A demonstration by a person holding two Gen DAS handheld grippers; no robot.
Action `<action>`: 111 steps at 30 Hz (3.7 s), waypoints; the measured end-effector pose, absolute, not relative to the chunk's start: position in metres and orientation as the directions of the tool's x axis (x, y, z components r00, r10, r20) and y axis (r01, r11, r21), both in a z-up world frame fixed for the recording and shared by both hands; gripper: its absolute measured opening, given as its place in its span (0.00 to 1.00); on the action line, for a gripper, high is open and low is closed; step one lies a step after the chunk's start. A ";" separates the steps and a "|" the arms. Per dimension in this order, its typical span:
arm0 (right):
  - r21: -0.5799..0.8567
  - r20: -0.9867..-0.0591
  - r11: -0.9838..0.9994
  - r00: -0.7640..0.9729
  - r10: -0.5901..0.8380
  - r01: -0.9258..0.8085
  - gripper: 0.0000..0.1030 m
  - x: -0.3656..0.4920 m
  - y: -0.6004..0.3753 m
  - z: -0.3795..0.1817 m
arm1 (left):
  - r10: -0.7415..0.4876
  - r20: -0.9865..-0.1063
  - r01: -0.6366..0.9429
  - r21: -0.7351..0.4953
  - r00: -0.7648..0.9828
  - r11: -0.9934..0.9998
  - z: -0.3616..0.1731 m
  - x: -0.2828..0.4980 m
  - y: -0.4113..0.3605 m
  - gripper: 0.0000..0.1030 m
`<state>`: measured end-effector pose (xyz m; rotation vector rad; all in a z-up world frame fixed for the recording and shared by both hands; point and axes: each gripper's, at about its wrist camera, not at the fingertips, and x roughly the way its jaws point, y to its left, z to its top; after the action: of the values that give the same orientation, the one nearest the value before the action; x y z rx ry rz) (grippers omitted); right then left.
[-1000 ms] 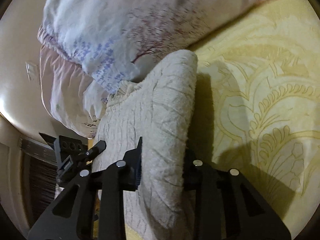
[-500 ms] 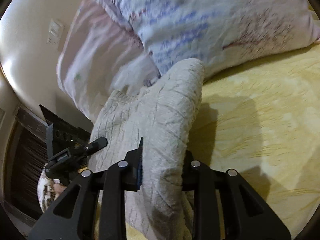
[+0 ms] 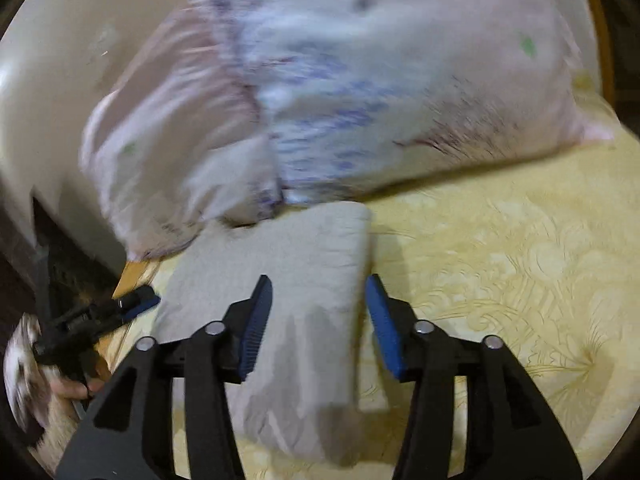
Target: Fold small clothes
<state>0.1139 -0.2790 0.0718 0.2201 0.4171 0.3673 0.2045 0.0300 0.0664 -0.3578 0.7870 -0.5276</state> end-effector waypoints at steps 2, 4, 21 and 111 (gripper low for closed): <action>0.242 -0.388 0.912 0.828 0.404 -0.331 0.32 0.113 -0.265 0.068 | -0.603 -0.558 0.377 -0.474 0.571 0.796 0.071 0.189 0.016 0.61; 0.204 -0.427 0.922 0.817 0.386 -0.329 0.30 0.118 -0.252 0.061 | -0.614 -0.581 0.415 -0.452 0.535 0.790 0.067 0.185 -0.006 0.62; 0.042 -0.320 0.989 0.936 0.149 -0.144 0.98 0.056 -0.241 0.043 | -0.392 -0.621 0.307 -0.244 0.679 0.920 0.065 0.126 -0.001 0.98; -0.054 -0.568 0.999 0.823 -0.024 -0.008 0.98 0.072 -0.209 -0.023 | -0.065 -0.804 0.143 0.026 0.591 0.989 -0.001 0.104 -0.018 0.99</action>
<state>0.0723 -0.2087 -0.0227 -0.0547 0.6045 -0.0088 0.1036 -0.0182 -0.0010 0.0908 0.9314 -0.1213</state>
